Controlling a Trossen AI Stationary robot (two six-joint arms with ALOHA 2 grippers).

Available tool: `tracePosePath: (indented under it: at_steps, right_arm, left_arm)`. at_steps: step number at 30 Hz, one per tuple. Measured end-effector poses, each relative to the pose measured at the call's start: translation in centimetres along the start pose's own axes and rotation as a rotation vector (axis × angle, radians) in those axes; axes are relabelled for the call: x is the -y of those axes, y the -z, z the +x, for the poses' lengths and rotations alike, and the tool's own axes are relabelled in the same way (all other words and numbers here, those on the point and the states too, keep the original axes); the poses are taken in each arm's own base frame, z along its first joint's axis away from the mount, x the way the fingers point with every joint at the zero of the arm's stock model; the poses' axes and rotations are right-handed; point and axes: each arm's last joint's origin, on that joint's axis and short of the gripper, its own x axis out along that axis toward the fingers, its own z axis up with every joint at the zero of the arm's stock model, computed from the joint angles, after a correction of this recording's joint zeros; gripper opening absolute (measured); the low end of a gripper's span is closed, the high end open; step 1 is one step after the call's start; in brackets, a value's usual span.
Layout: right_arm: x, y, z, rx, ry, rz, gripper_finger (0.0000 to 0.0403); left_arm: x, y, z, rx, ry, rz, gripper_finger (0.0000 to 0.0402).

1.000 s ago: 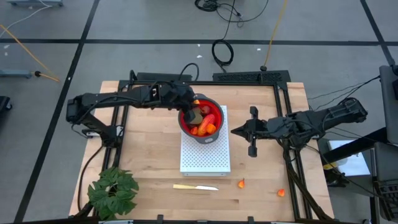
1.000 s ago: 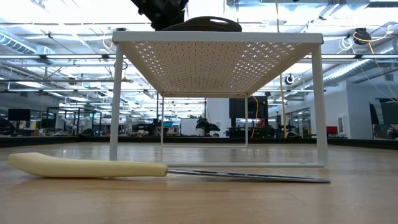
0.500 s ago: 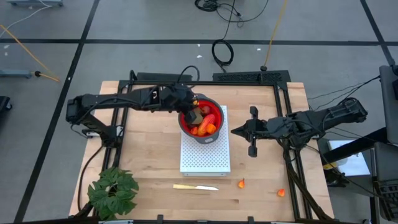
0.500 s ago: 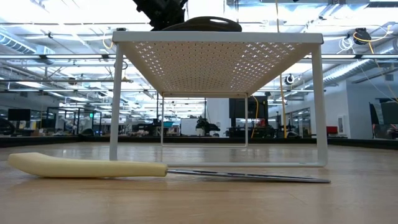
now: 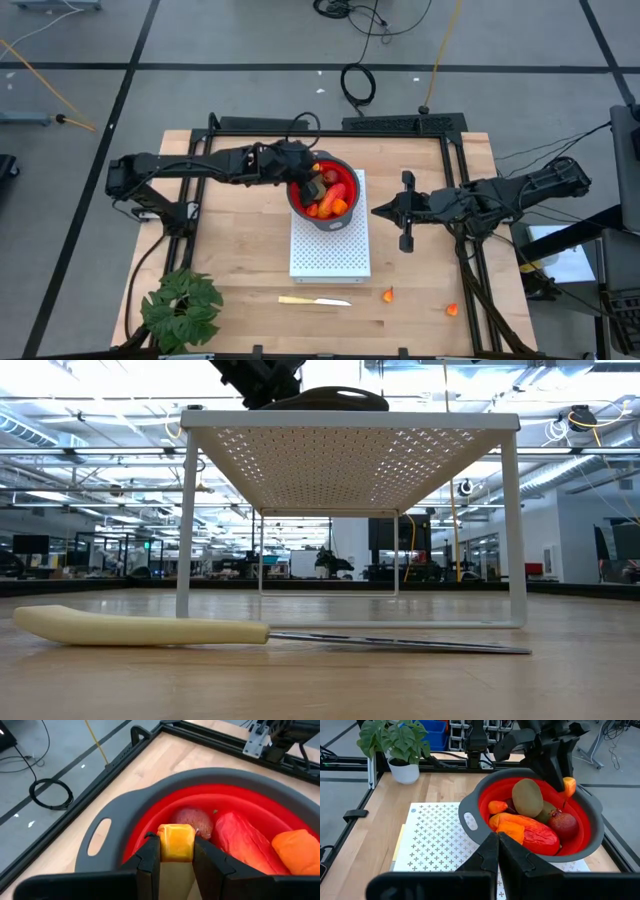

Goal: Pick & Place Fruit
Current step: Put the peach into the red strainer bowl on the shelf

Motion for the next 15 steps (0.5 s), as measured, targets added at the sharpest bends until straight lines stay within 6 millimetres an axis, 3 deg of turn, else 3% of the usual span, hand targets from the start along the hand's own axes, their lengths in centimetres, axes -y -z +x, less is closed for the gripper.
tracePosePath:
  at_steps: [15]
  right_arm:
    - [0.0,-0.02,-0.01,0.001,0.0,0.0,0.0001]
  left_arm:
    - [-0.07,0.13,0.01,-0.016,0.004,0.007,0.0085]
